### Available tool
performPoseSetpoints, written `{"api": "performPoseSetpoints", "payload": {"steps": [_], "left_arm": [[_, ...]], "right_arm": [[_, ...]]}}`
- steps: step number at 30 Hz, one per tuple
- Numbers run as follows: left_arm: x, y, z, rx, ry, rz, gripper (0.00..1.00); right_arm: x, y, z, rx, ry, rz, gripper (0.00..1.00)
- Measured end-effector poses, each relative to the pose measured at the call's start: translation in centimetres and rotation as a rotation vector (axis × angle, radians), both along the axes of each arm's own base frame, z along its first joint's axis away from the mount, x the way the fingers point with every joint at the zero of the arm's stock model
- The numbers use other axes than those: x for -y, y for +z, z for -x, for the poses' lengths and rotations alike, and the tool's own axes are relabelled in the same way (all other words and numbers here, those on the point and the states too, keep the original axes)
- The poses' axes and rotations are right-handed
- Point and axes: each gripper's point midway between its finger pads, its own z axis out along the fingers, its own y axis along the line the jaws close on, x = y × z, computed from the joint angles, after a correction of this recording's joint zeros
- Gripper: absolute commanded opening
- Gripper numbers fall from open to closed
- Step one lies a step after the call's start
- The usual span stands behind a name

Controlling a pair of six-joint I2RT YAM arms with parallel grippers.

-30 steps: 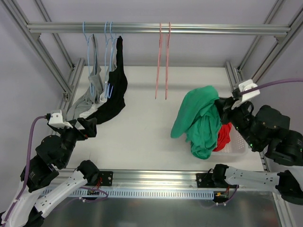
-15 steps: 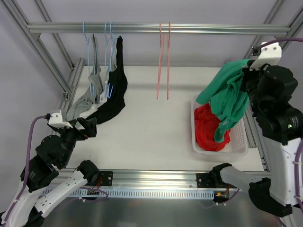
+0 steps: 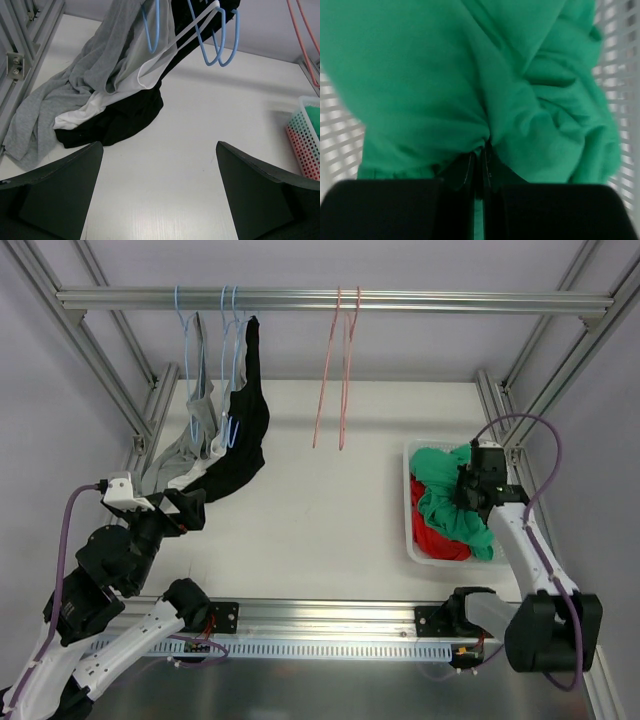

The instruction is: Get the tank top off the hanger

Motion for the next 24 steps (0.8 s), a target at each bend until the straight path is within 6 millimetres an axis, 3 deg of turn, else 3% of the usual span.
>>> {"api": "performPoseSetpoints", "payload": {"steps": [2, 4, 8, 11, 12, 15, 16, 18, 24], "left_arm": [[0.1, -0.1, -0.1, -0.004, -0.002, -0.001, 0.99], [0.5, -0.1, -0.2, -0.02, -0.015, -0.008, 0.99], [1.6, 1.2, -0.6, -0.054, -0.047, -0.017, 0.99], [2.5, 4.0, -1.0, -0.068, -0.069, -0.006, 0.99], [2.8, 5.1, -1.1, -0.066, -0.075, -0.001, 0.99], [3.9, 8.7, -2.0, -0.058, -0.09, 0.009, 0.99], [4.1, 9.8, -2.3, -0.061, -0.09, 0.002, 0.99], [4.9, 11.3, -3.3, -0.063, -0.091, -0.005, 0.99], [8.6, 14.6, -7.6, -0.089, -0.108, -0.1, 0.99]], "right_arm": [[0.3, -4.1, 0.3, -0.094, -0.044, -0.03, 0.0], [0.5, -7.0, 0.3, -0.161, -0.083, -0.067, 0.0], [0.8, -8.6, -0.7, -0.181, -0.129, -0.114, 0.01], [0.9, -7.9, -1.3, -0.153, -0.135, -0.13, 0.2], [0.9, -7.4, -1.4, -0.146, -0.135, -0.131, 0.44], [1.2, -4.8, -1.6, -0.117, -0.121, -0.12, 0.79], [1.3, -3.5, -1.7, -0.1, -0.118, -0.113, 0.82], [1.7, -0.5, -2.1, -0.048, -0.11, -0.086, 0.99], [3.1, 11.1, -1.4, 0.215, -0.123, -0.006, 0.99]]}}
